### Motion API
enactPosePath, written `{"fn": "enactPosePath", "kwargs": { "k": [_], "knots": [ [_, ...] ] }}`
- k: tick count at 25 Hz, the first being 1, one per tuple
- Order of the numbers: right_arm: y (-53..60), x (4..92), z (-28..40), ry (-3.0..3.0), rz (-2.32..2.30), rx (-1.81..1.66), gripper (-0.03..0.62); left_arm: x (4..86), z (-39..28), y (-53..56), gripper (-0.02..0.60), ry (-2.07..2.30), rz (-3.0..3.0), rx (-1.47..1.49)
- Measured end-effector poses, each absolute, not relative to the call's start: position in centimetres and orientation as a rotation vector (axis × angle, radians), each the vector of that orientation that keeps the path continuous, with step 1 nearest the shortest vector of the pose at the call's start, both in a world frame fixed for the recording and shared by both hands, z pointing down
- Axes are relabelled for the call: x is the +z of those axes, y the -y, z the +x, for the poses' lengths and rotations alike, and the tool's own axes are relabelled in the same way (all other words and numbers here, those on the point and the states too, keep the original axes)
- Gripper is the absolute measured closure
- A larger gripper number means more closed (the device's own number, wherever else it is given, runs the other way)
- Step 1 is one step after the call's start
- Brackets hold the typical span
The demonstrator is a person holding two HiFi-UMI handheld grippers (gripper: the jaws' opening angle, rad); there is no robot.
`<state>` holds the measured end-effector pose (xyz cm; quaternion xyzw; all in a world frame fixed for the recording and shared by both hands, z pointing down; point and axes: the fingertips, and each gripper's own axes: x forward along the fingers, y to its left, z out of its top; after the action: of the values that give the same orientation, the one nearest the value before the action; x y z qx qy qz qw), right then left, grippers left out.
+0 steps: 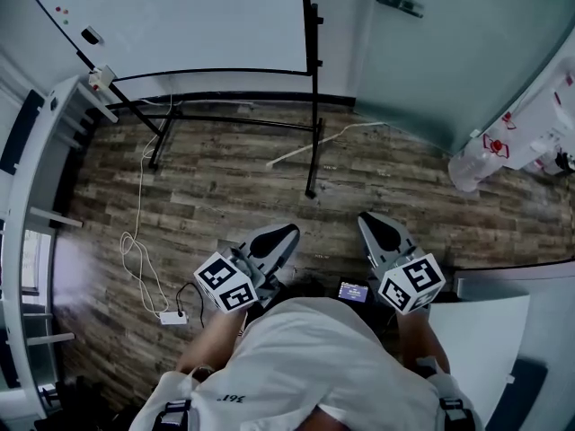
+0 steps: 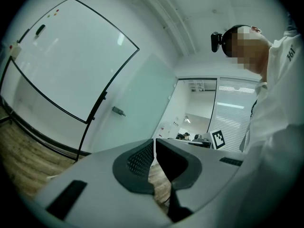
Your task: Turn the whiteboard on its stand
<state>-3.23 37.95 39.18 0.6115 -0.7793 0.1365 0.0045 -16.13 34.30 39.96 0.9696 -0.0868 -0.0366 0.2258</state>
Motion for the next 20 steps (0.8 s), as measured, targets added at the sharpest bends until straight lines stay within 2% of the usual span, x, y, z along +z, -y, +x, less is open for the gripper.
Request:
{"fn": "enactPosePath", "kwargs": {
  "k": [10,20],
  "knots": [
    [-33.1,40.1,-3.4,2.438,1.911,0.423,0.566,41.2,-16.6,-29.1,0.56,0.252,2.665,-0.109],
    [-20.3,38.7,-0.9,2.417,1.972,0.391,0.566,39.7,-13.6,-15.2,0.56,0.205,2.698,-0.123]
  ]
}}
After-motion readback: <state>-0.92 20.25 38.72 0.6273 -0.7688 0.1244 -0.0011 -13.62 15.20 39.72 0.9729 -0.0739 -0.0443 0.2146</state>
